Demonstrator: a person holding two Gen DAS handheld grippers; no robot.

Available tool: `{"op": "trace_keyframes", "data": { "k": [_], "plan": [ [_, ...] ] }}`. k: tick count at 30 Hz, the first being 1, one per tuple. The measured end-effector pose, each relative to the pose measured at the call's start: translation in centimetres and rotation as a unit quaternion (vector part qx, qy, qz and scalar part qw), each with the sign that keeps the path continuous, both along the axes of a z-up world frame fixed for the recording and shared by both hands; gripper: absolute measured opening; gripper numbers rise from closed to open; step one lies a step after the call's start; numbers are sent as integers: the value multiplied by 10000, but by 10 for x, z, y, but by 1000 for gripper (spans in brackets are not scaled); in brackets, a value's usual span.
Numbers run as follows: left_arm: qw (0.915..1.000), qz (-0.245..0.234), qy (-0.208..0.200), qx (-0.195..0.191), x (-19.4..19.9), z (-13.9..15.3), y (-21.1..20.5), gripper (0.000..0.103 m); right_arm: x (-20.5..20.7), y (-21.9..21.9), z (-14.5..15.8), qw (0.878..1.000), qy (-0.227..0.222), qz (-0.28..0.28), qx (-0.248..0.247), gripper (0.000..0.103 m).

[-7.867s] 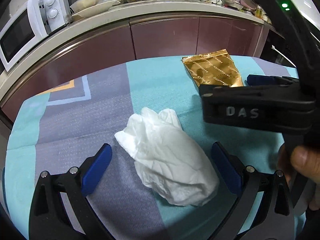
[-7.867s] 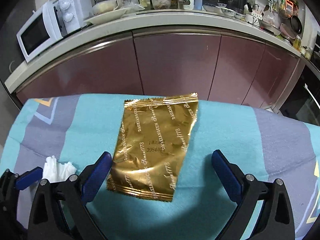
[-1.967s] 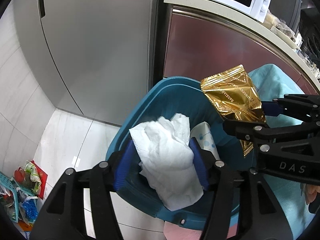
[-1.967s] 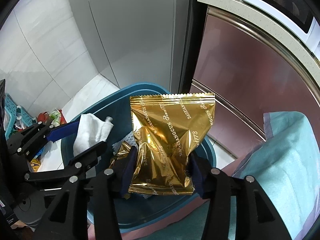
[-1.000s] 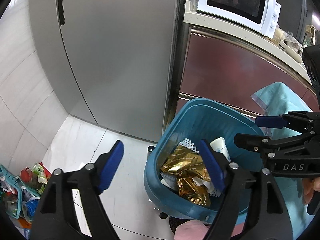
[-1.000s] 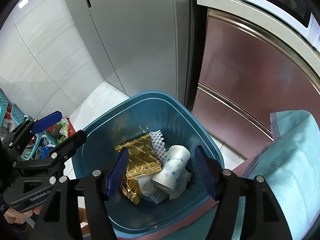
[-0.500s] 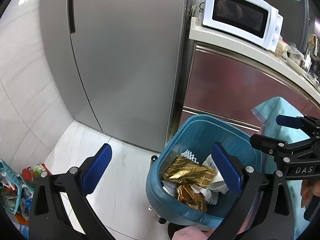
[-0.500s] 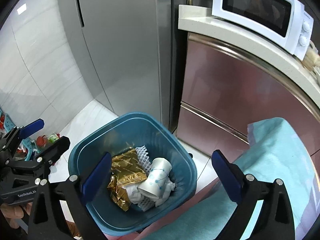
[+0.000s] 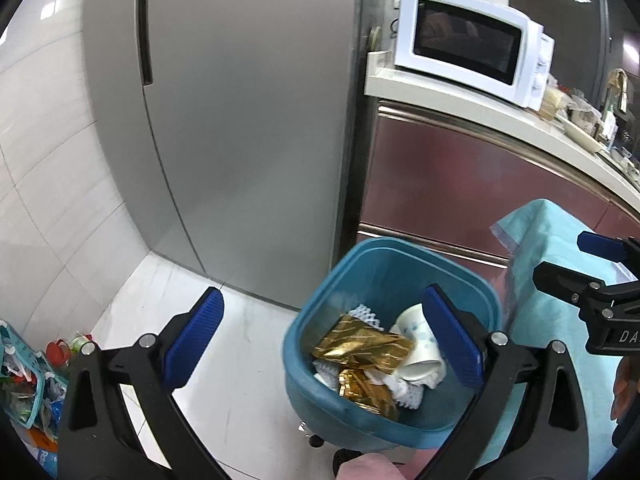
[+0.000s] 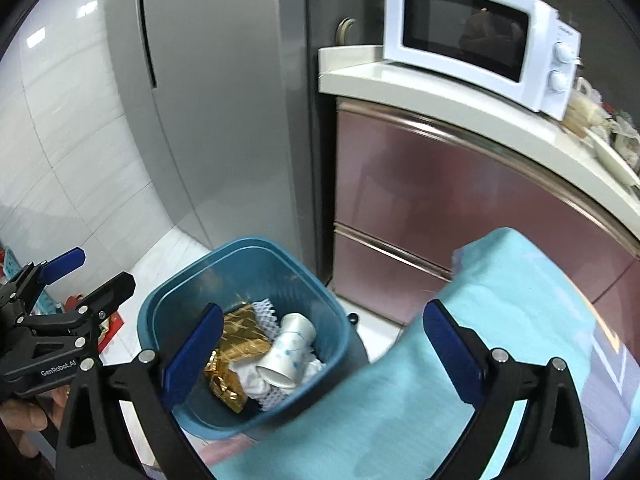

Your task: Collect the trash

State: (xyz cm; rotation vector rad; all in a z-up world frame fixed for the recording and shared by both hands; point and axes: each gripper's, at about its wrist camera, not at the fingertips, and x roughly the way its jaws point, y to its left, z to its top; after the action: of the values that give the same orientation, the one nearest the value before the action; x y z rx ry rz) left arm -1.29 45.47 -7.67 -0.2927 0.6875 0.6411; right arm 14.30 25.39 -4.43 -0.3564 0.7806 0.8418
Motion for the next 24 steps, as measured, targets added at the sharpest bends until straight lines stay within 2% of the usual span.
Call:
{"op": "trace_keyframes", "data": {
  "k": [11, 24],
  "plan": [
    [9980, -447, -322, 325, 15, 30, -70, 98, -9, -83, 25, 9967, -519, -553, 296, 96],
    [9861, -1319, -801, 619, 43, 65, -188, 98, -24, -217, 51, 9816, -1038, -1509, 550, 96]
  ]
}}
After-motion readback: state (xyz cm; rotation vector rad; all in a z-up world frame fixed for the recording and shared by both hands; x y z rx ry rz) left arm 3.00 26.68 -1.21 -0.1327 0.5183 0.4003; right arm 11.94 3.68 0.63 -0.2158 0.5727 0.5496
